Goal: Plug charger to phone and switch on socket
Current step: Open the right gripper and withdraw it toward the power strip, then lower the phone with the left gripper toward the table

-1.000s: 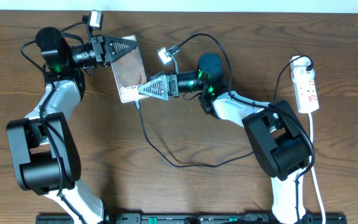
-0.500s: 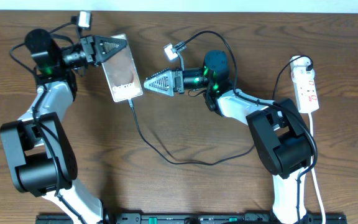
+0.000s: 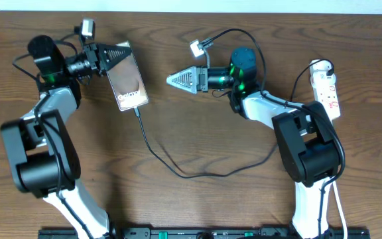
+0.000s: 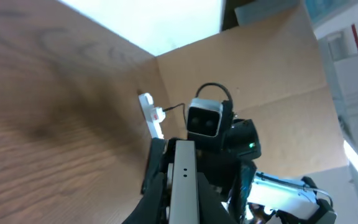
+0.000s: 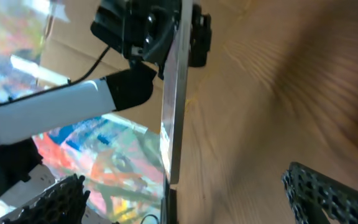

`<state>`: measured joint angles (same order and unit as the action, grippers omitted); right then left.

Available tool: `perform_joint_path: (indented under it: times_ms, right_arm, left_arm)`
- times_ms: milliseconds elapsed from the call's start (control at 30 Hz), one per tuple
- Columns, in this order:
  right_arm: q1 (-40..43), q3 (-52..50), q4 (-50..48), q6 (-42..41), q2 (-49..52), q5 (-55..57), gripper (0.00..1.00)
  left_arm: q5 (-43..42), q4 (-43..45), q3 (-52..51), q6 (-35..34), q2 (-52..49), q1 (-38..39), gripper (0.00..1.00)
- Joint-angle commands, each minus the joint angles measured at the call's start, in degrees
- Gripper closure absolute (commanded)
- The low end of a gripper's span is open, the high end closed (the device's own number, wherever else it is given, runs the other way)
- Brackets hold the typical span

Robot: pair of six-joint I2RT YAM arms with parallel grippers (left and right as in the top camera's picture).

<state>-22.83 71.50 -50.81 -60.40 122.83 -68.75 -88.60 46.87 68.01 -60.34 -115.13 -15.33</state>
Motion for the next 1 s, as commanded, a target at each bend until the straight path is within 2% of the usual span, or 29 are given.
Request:
perform_joint_path:
  times_ms: [0, 200, 267, 333, 433, 500, 733, 967]
  right_arm:
    - [0.9, 0.7, 4.3, 3.7, -0.6, 0.4, 0.01]
    - [1.2, 0.9, 14.1, 8.4, -0.7, 3.0, 0.01]
    - [1.2, 0.9, 20.0, 11.8, -1.4, 5.2, 0.01]
    - [1.2, 1.2, 29.7, 17.7, -3.4, 9.1, 0.01]
    - [1.0, 3.5, 50.2, 29.7, -8.7, 18.4, 0.01]
    - [1.0, 4.7, 59.1, 33.8, -12.9, 25.0, 0.01]
    - [1.0, 4.8, 73.8, 35.9, -26.2, 42.2, 0.01]
    - [1.0, 4.8, 78.1, 35.8, -34.0, 45.3, 0.01]
  left_arm:
    - [-1.4, 0.2, 0.5, 0.1, -0.6, -0.1, 0.93]
    - [-1.4, 0.2, 0.5, -0.6, -0.3, -0.1, 0.93]
    - [-1.4, 0.2, 0.5, -1.2, -0.3, -0.1, 0.93]
    - [-1.4, 0.2, 0.5, -1.2, -0.3, -0.1, 0.93]
    - [-1.4, 0.2, 0.5, -1.4, -0.3, -0.1, 0.93]
    - [-1.4, 0.2, 0.5, -1.4, -0.3, -0.1, 0.93]
    - [-0.8, 0.1, 0.5, -1.2, -0.3, -0.1, 0.93]
    - [6.3, 0.1, 0.5, -5.1, -0.3, -0.1, 0.93]
